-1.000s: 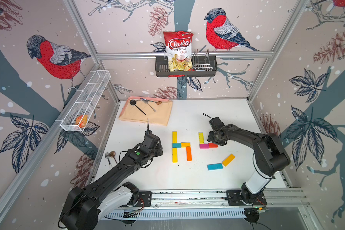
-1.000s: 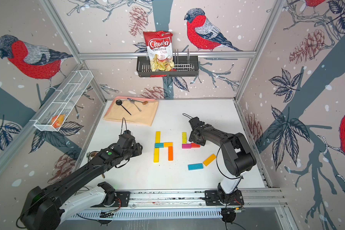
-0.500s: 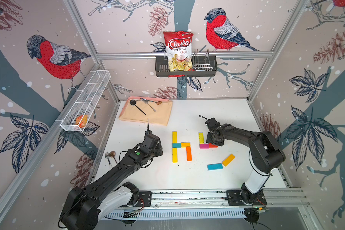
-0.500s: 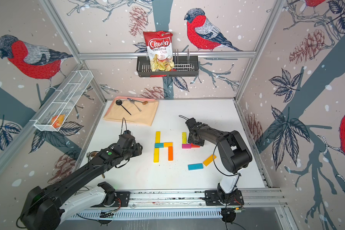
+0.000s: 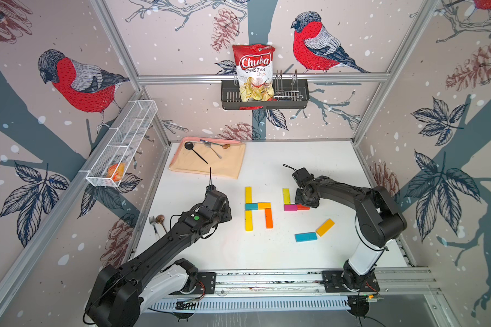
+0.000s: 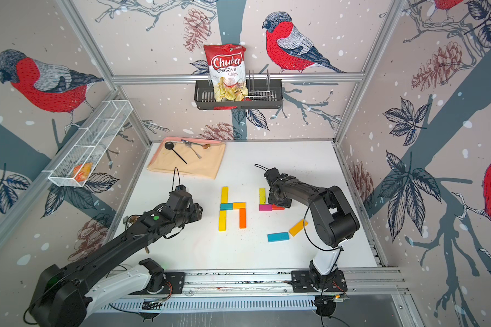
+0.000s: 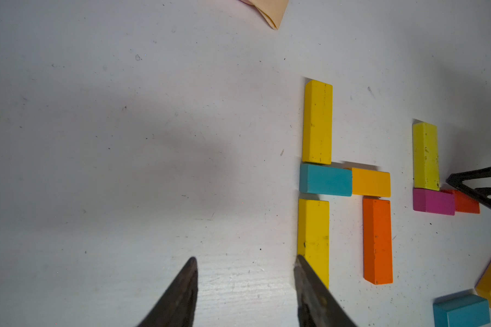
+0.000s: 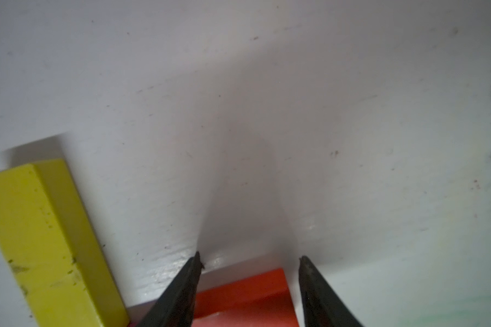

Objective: Assemble the letter h with building blocks
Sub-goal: Assemble the building block at the center of the board.

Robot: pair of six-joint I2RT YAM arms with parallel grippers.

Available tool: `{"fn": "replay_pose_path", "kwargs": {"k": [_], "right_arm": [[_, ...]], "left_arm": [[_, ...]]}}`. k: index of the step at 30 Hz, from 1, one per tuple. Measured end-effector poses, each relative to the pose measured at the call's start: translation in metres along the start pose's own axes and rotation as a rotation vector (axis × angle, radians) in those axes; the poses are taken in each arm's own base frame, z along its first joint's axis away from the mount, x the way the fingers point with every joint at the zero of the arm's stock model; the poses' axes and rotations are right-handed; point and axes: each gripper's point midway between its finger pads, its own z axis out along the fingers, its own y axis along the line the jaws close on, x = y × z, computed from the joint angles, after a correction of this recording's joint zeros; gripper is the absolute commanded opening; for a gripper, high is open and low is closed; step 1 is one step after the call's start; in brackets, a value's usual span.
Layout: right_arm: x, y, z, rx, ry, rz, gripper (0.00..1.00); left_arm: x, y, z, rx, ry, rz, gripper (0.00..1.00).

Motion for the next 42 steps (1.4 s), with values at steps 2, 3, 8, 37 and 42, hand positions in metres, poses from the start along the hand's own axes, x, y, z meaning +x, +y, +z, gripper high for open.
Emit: {"fn": "replay_pose_path", "kwargs": {"k": [2, 3, 8, 37, 42], "right_arm": [[0.001, -0.001, 0.000, 0.003, 0.001, 0.000, 0.56], [0.001, -0.002, 0.000, 0.005, 0.001, -0.001, 0.54], [0.003, -0.003, 0.000, 0.008, 0.003, -0.001, 0.55], [0.006, 0.003, -0.006, -0.099, 0.004, 0.064, 0.74], [0.007, 0.006, -0.007, -0.116, 0.009, 0.064, 0.74]], "left_arm": [[0.000, 0.000, 0.000, 0.000, 0.000, 0.000, 0.54], [0.000, 0.000, 0.000, -0.001, 0.000, -0.001, 0.54], [0.000, 0.000, 0.000, -0.001, 0.001, -0.001, 0.54], [0.000, 0.000, 0.000, 0.001, -0.002, -0.002, 0.54], [0.000, 0.001, 0.000, 0.001, -0.002, -0.002, 0.54]]}}
